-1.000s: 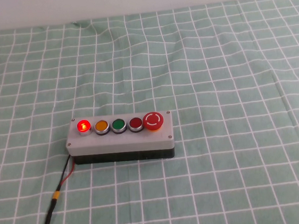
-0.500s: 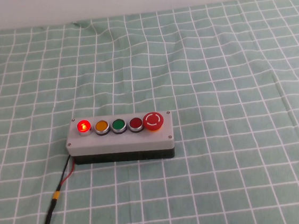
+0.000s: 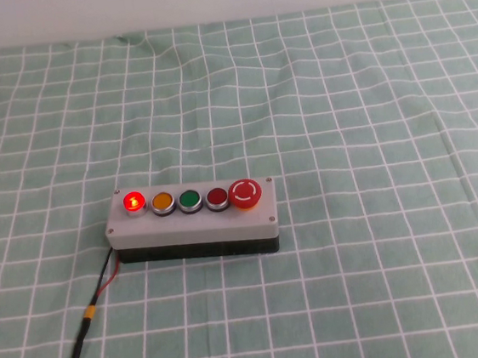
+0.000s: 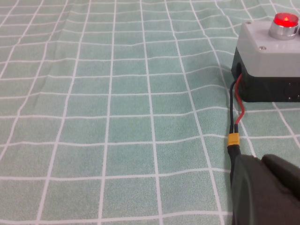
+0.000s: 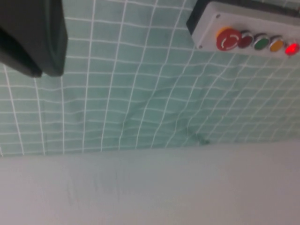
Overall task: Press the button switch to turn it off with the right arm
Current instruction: 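Press the lit red button on the button box to turn it off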
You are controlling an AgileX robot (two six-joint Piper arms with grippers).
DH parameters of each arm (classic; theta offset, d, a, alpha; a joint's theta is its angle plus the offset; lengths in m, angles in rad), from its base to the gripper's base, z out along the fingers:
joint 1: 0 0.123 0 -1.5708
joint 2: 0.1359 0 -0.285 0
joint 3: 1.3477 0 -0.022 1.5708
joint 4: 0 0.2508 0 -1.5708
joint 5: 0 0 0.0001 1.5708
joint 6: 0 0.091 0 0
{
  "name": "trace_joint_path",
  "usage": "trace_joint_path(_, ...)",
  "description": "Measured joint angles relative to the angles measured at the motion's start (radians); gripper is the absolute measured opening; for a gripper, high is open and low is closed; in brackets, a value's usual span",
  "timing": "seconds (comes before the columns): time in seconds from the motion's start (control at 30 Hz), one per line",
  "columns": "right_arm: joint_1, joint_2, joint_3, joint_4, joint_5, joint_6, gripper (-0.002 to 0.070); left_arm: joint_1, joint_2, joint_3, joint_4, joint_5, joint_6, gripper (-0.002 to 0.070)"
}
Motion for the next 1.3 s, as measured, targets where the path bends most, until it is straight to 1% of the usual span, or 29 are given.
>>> trace_joint_path(0.23,0.0,0.168,-0.133,0.006,0.134,-0.128,-0.0016,0.0,0.0,0.0,0.0,0.0,0.0,-0.0003)
trace_joint_path(0.33,0.0,0.248,-0.196,0.042,0.179,-0.203,-0.0016,0.0,0.0,0.0,0.0,0.0,0.0,-0.0003)
trace_joint_path(0.4,0.0,0.307,-0.234,0.094,0.203,-0.273,-0.0016,0.0,0.0,0.0,0.0,0.0,0.0,-0.0003)
trace_joint_path(0.53,0.0,0.425,-0.292,0.272,0.249,-0.46,-0.0015,0.0,0.0,0.0,0.0,0.0,0.0,-0.0003)
trace_joint_path(0.67,0.023,0.545,-0.348,0.375,0.291,-0.555,-0.0013,0.0,0.0,0.0,0.0,0.0,0.0,-0.0003)
trace_joint_path(0.77,0.074,0.634,-0.391,0.382,0.298,-0.567,-0.0013,0.0,0.0,0.0,0.0,0.0,0.0,-0.0003)
trace_joint_path(0.97,0.225,0.766,-0.476,0.354,0.277,-0.572,-0.0012,0.0,0.0,0.0,0.0,0.0,0.0,-0.0003)
trace_joint_path(1.17,0.366,0.867,-0.531,0.314,0.223,-0.574,-0.0012,0.0,0.0,0.0,0.0,0.0,0.0,-0.0003)
trace_joint_path(1.3,0.431,0.92,-0.569,0.273,0.216,-0.558,-0.0012,0.0,0.0,0.0,0.0,0.0,0.0,-0.0003)
